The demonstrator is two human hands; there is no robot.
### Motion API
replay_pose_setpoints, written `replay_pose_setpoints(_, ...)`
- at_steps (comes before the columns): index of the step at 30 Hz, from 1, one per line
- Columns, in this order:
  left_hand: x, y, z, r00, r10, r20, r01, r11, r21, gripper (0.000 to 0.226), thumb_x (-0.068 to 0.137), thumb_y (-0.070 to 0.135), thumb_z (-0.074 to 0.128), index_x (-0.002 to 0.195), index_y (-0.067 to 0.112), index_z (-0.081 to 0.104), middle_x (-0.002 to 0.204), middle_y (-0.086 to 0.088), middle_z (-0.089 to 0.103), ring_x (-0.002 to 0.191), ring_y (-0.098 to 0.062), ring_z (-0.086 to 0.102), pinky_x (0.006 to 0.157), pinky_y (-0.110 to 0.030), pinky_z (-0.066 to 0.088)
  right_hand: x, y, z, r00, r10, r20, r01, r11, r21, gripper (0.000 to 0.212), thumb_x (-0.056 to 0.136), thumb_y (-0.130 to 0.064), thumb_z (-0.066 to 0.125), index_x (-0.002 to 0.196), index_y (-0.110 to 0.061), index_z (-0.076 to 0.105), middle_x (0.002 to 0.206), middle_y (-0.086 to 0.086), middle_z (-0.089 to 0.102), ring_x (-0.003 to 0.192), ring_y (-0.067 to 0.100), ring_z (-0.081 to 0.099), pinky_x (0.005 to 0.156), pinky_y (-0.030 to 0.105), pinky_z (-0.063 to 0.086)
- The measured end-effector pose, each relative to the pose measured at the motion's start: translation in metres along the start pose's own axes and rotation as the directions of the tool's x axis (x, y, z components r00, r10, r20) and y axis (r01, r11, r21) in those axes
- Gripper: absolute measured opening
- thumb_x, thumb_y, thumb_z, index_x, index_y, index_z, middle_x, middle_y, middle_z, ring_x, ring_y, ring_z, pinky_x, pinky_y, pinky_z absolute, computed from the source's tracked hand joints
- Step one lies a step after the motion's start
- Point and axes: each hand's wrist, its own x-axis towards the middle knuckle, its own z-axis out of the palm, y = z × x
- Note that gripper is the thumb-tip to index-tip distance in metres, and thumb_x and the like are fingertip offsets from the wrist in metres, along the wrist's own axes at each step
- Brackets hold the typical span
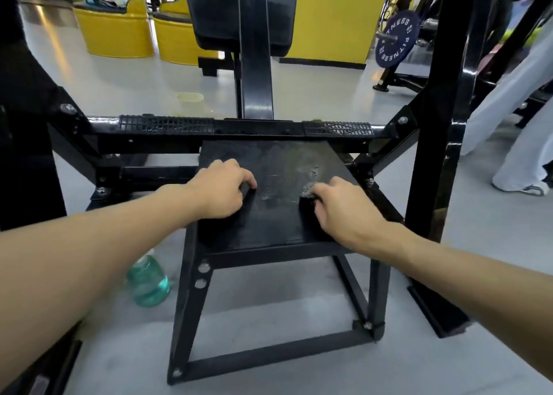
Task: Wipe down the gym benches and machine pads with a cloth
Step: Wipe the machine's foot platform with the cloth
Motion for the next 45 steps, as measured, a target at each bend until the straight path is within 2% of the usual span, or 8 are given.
replay_pose_setpoints(8, -0.017, -0.017, -0.012, 0.998, -0.057, -0.016, 0.051, 0.961, -0.272, 0.044, 0.082, -0.008, 0.041, 0.098, 0.024, 0.067, 0.106, -0.003, 0.067, 0.104, -0.022, 0.063, 0.092, -0.034, 0.052, 0.008, -0.102, 0.009, 0.97, -0.231, 0.078, 0.23, 0.973, 0.019, 0.026, 0.093, -0.007, 0.051, 0.116, -0.015, 0.058, 0.104, 0.011, 0.051, 0.082, 0.039, 0.057, 0.063, 0.036, 0.041)
replay_pose_setpoints(11, -0.03, -0.027, -0.018, 0.991, -0.128, -0.042, 0.101, 0.908, -0.406, 0.041, 0.086, -0.012, 0.04, 0.098, 0.015, 0.068, 0.095, -0.005, 0.067, 0.089, -0.02, 0.063, 0.067, -0.024, 0.052, 0.019, -0.133, 0.013, 0.926, -0.375, 0.054, 0.365, 0.921, 0.134, 0.019, 0.094, -0.008, 0.052, 0.109, -0.011, 0.062, 0.105, 0.013, 0.056, 0.085, 0.039, 0.058, 0.071, 0.042, 0.05)
replay_pose_setpoints(17, -0.076, -0.087, -0.036, 0.822, -0.563, -0.089, 0.32, 0.585, -0.745, 0.023, 0.097, 0.012, 0.045, 0.104, 0.01, 0.067, 0.093, -0.01, 0.063, 0.083, -0.022, 0.057, 0.073, -0.035, 0.05, 0.067, -0.191, 0.014, 0.956, -0.283, -0.081, 0.284, 0.816, 0.503, 0.028, 0.095, -0.014, 0.051, 0.119, -0.021, 0.065, 0.102, 0.005, 0.067, 0.096, 0.027, 0.06, 0.082, 0.037, 0.051)
replay_pose_setpoints(24, -0.12, -0.153, 0.005, 0.693, -0.706, 0.151, 0.647, 0.514, -0.563, 0.011, 0.095, 0.013, 0.052, 0.106, 0.011, 0.054, 0.098, -0.012, 0.056, 0.088, -0.025, 0.054, 0.082, -0.038, 0.051, 0.112, -0.229, 0.05, 0.951, -0.295, 0.097, 0.21, 0.84, 0.5, 0.03, 0.098, -0.009, 0.049, 0.125, -0.015, 0.061, 0.108, 0.011, 0.065, 0.09, 0.029, 0.063, 0.078, 0.041, 0.054)
replay_pose_setpoints(29, -0.111, -0.155, 0.061, 0.668, -0.681, 0.299, 0.734, 0.541, -0.41, 0.049, 0.097, 0.021, 0.063, 0.137, -0.001, 0.047, 0.139, -0.015, 0.054, 0.125, -0.03, 0.055, 0.095, -0.034, 0.046, 0.129, -0.236, 0.086, 0.957, -0.256, 0.137, 0.161, 0.861, 0.482, 0.03, 0.096, -0.011, 0.05, 0.12, -0.023, 0.062, 0.109, 0.012, 0.059, 0.079, 0.031, 0.061, 0.068, 0.037, 0.051)
replay_pose_setpoints(36, -0.079, -0.14, 0.131, 0.413, -0.872, 0.262, 0.574, 0.025, -0.819, 0.102, 0.086, 0.027, 0.077, 0.158, 0.018, 0.005, 0.151, -0.014, 0.039, 0.137, -0.037, 0.042, 0.114, -0.052, 0.035, 0.153, -0.229, 0.106, 0.97, -0.214, 0.116, 0.133, 0.863, 0.487, 0.027, 0.097, -0.014, 0.049, 0.12, -0.024, 0.062, 0.101, 0.01, 0.058, 0.073, 0.031, 0.059, 0.061, 0.035, 0.047)
replay_pose_setpoints(41, -0.069, -0.144, 0.145, 0.4, -0.903, 0.157, 0.5, 0.071, -0.863, 0.089, 0.097, 0.029, 0.062, 0.16, 0.021, 0.0, 0.161, -0.014, 0.022, 0.143, -0.037, 0.033, 0.114, -0.049, 0.03, 0.159, -0.219, 0.105, 0.979, -0.179, 0.099, 0.11, 0.869, 0.482, 0.029, 0.1, -0.016, 0.046, 0.125, -0.023, 0.059, 0.108, 0.005, 0.052, 0.086, 0.03, 0.058, 0.075, 0.041, 0.052)
replay_pose_setpoints(45, -0.067, -0.151, 0.147, 0.439, -0.894, 0.085, 0.523, 0.178, -0.834, 0.067, 0.102, 0.031, 0.046, 0.156, 0.015, 0.011, 0.14, -0.016, 0.051, 0.121, -0.035, 0.055, 0.096, -0.042, 0.043, 0.169, -0.214, 0.094, 0.982, -0.159, 0.098, 0.087, 0.853, 0.514, 0.029, 0.1, -0.015, 0.047, 0.126, -0.02, 0.059, 0.112, 0.008, 0.058, 0.085, 0.027, 0.061, 0.079, 0.041, 0.054)
